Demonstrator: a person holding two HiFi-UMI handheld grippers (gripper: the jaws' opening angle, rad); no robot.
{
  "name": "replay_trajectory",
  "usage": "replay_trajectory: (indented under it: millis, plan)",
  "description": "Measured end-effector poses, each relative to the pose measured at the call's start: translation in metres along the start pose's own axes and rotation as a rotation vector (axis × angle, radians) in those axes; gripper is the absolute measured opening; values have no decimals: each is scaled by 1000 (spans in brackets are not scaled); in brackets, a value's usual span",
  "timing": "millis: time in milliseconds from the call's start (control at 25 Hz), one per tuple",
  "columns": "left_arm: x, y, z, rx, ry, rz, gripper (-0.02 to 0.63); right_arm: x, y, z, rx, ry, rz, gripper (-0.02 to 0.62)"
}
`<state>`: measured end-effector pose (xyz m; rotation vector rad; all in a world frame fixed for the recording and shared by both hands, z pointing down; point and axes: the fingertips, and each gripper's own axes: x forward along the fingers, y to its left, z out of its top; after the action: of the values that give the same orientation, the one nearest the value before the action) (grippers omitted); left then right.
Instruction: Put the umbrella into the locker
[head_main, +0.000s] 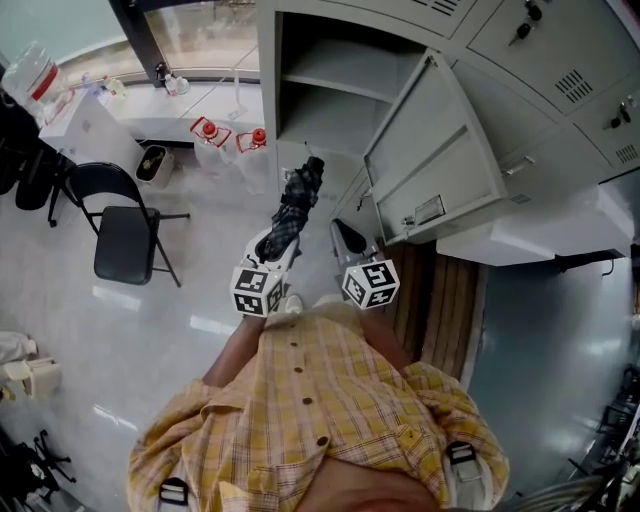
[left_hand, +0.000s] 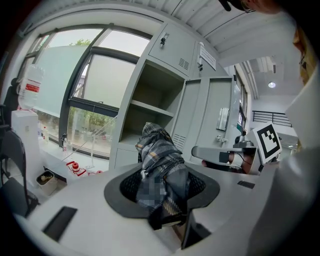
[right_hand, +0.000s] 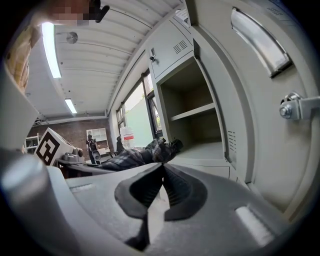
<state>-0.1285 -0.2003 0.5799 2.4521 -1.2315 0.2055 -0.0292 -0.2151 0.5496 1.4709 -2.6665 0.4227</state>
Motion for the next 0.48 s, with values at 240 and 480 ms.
replay_trajectory:
  millis: [240, 480]
  plan:
    - [17, -3, 2, -7, 14, -10, 167, 4, -12, 4, 14, -7, -3, -2]
    - [36, 0, 12, -6, 23, -1, 167, 16, -26, 11, 9, -20, 20, -2]
